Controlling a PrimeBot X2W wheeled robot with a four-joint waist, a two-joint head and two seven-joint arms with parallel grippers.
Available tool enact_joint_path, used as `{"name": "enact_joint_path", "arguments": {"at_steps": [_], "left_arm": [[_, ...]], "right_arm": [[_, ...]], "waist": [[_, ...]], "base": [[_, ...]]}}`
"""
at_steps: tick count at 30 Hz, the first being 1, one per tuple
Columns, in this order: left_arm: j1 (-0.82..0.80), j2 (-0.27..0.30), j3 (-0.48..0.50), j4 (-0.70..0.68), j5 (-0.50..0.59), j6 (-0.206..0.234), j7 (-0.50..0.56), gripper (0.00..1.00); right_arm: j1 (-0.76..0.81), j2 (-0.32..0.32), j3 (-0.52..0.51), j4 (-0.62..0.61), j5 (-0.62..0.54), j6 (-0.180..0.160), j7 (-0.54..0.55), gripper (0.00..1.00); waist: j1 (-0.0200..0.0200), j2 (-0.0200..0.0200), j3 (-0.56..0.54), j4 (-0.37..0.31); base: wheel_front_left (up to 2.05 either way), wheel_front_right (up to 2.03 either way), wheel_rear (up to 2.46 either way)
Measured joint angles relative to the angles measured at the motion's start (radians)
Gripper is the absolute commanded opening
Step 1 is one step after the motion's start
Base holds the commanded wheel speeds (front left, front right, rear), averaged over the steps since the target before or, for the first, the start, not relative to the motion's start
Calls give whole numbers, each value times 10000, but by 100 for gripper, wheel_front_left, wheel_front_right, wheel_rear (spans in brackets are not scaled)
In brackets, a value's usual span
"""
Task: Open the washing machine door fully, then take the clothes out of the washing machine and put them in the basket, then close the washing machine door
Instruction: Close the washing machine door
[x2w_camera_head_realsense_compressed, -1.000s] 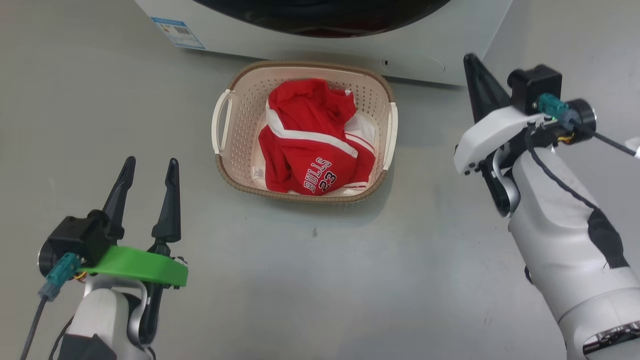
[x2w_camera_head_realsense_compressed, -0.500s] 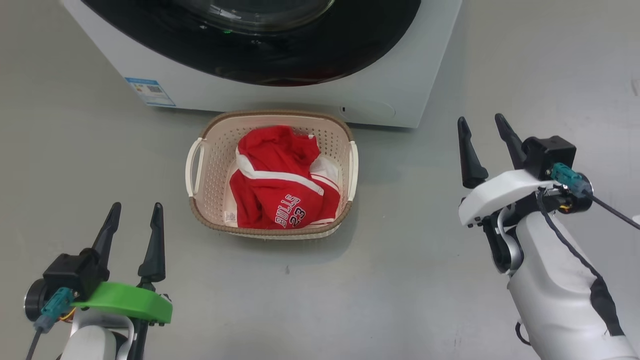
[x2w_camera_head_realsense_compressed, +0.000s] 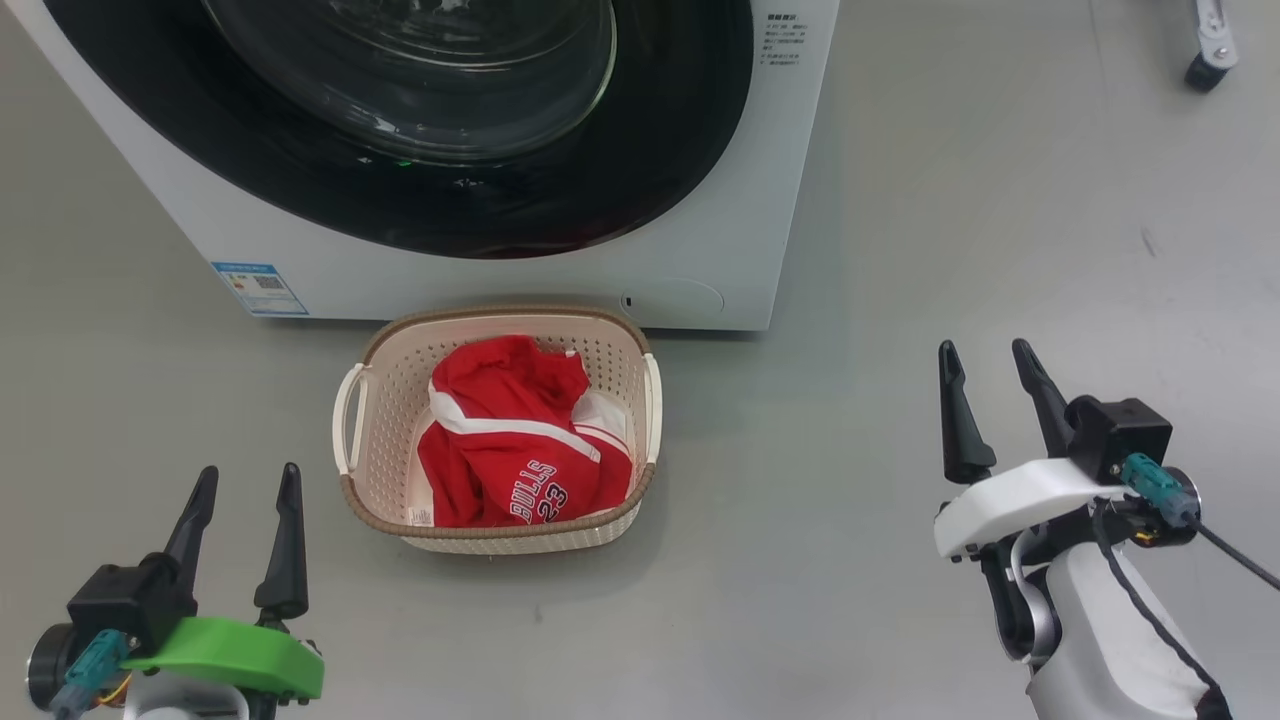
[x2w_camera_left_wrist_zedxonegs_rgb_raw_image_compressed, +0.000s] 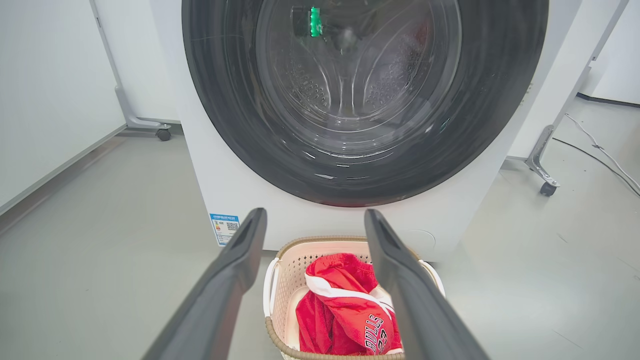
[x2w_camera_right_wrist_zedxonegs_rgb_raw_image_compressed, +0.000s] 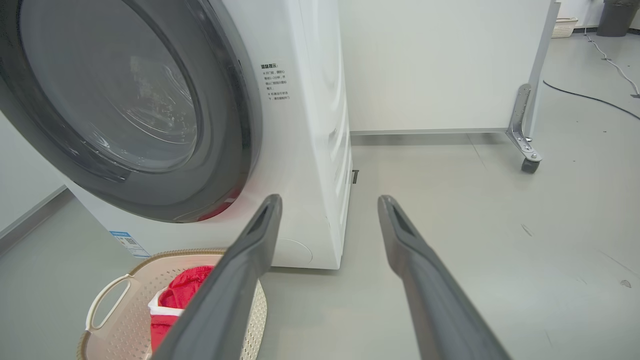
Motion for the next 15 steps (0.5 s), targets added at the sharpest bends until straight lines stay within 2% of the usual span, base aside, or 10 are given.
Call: {"name": "enact_joint_path", "arguments": {"at_steps": [15], "left_arm": [[798,-8,366,-479,368,0,0,100]], "right_arm": [[1843,100,-280,-1185,-407,-226,0,100]], "waist": [[0,0,-910,-516]], "base": [[0,0,0]]}}
